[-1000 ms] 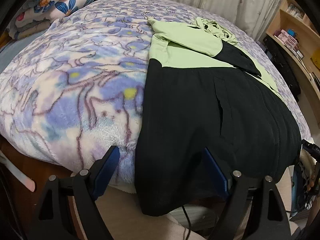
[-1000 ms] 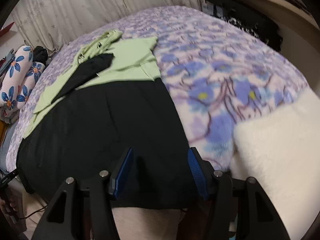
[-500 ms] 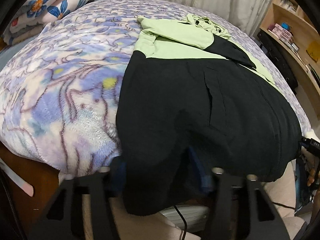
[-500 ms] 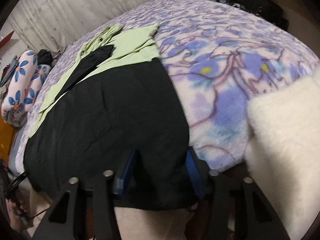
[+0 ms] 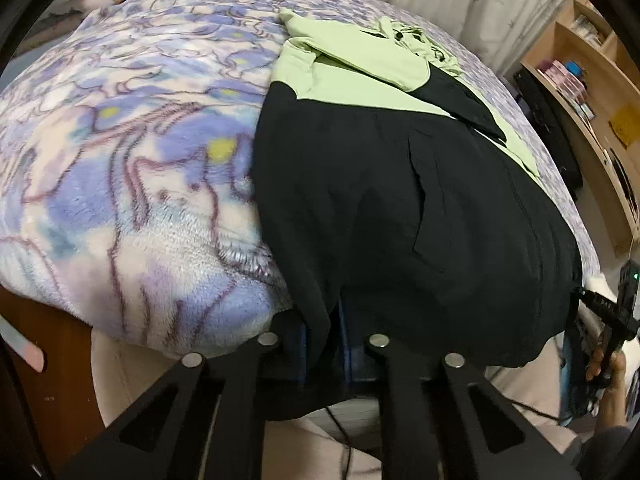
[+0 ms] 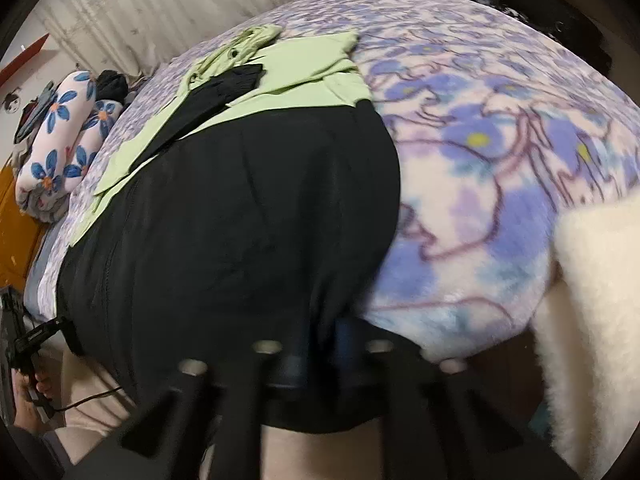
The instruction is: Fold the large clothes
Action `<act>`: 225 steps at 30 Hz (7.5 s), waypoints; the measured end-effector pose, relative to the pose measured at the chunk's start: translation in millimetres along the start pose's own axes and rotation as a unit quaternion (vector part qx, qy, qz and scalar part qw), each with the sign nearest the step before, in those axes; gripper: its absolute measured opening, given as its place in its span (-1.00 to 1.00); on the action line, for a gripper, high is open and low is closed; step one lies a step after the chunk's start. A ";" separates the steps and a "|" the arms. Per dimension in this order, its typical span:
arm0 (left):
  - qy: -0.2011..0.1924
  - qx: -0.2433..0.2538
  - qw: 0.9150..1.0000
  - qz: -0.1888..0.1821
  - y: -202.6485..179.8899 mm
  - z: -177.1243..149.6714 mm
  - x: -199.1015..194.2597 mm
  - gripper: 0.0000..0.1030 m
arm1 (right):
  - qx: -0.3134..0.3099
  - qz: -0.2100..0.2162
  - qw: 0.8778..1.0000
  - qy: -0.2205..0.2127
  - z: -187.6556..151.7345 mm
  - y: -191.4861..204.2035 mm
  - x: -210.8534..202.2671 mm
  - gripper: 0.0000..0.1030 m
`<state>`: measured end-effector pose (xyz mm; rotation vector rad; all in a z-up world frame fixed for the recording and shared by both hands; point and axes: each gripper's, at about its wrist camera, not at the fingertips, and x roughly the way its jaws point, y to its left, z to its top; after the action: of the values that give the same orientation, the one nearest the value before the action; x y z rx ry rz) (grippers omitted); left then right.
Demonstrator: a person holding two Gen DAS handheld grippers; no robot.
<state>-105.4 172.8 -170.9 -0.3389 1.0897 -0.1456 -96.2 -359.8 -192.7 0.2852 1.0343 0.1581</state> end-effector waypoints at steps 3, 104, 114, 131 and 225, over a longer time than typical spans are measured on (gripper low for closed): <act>0.000 -0.022 1.000 -0.016 -1.4 7.6 -14.1 -0.94 | 0.006 0.023 1.000 -0.018 8.1 7.9 -15.1 -0.89; -0.146 0.076 0.958 0.236 -57.2 397.9 175.1 -0.04 | 0.027 -0.106 0.989 -0.102 359.7 40.7 155.2 -0.47; -0.155 0.086 0.981 0.083 -148.2 308.4 126.9 0.45 | -0.043 0.074 0.995 -0.047 276.4 169.6 163.9 -0.19; -0.103 0.022 0.977 0.185 -53.5 282.3 171.8 0.47 | 0.009 -0.143 0.988 -0.062 264.2 38.9 170.9 -0.17; -0.139 -0.137 0.980 0.037 -34.8 184.7 35.8 -0.94 | 0.156 0.021 0.983 -0.096 149.1 30.8 48.6 -0.91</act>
<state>76.6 166.6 -112.1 -0.5489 0.8423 0.1176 57.2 -341.4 -151.9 0.5956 0.8587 0.0052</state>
